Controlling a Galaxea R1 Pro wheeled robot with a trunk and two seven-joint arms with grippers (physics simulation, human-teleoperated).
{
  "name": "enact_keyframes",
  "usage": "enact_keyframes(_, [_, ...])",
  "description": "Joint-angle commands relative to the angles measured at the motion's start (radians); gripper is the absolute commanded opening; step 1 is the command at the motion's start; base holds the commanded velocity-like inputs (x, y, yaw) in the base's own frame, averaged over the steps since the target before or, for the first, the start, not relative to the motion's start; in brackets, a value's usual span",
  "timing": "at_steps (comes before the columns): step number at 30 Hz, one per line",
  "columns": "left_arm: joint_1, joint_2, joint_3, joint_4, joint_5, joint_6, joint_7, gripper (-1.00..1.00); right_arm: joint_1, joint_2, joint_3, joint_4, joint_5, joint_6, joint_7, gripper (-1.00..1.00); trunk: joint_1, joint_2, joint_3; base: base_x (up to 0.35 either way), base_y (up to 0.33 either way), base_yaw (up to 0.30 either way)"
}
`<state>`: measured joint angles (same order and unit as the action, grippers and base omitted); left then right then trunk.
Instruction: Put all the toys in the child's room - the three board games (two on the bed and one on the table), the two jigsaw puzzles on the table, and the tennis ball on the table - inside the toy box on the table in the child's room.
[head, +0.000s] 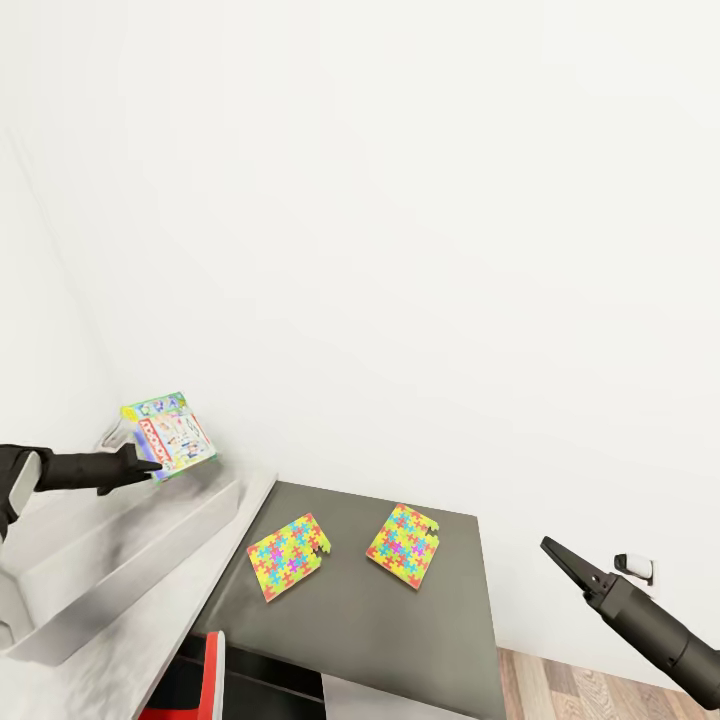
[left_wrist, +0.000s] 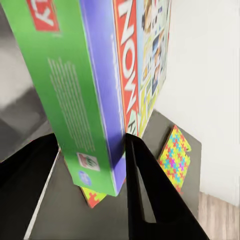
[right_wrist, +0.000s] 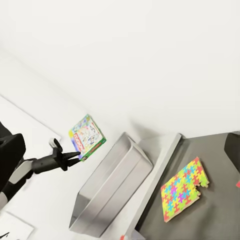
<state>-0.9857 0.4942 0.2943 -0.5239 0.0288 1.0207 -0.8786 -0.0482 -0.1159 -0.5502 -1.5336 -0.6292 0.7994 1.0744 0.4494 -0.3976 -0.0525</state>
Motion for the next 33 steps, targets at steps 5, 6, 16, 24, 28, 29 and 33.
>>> enact_keyframes(5, [-0.011,-0.005,0.051,0.002,0.011,0.009,0.144,-1.00,-0.001,-0.001,-0.001,-0.001,-0.004,0.006,0.001,1.00,0.001,-0.002,-0.002,0.000,0.000,0.000])
enact_keyframes(6, [-0.011,-0.006,0.058,0.002,0.011,0.009,0.162,-1.00,-0.001,-0.001,-0.001,-0.002,-0.004,0.006,0.001,1.00,0.001,-0.002,-0.002,0.000,0.000,0.000])
enact_keyframes(16, [-0.014,-0.031,0.088,0.002,0.013,-0.009,0.319,-1.00,0.000,-0.001,-0.047,-0.007,-0.004,0.015,0.000,1.00,0.001,-0.002,-0.010,0.000,0.000,0.000])
enact_keyframes(24, [-0.014,-0.036,0.089,0.002,0.011,-0.020,0.339,-1.00,0.001,-0.002,-0.056,-0.007,-0.003,0.017,-0.001,1.00,0.001,-0.002,-0.023,0.000,0.000,0.000])
enact_keyframes(28, [-0.014,-0.037,0.089,0.002,0.010,-0.031,0.340,-1.00,0.001,-0.002,-0.057,-0.007,-0.003,0.017,-0.001,1.00,0.001,-0.002,-0.029,0.000,0.000,0.000])
enact_keyframes(29, [-0.014,-0.037,0.089,0.002,0.010,-0.032,0.341,-1.00,0.001,-0.002,-0.058,-0.007,-0.003,0.017,-0.001,1.00,0.001,-0.002,-0.031,0.000,0.000,0.000])
enact_keyframes(33, [-0.014,-0.037,0.089,0.002,0.011,-0.035,0.342,-1.00,0.003,-0.002,-0.066,-0.009,-0.003,0.017,0.002,1.00,0.001,-0.002,-0.037,0.000,0.000,0.000])
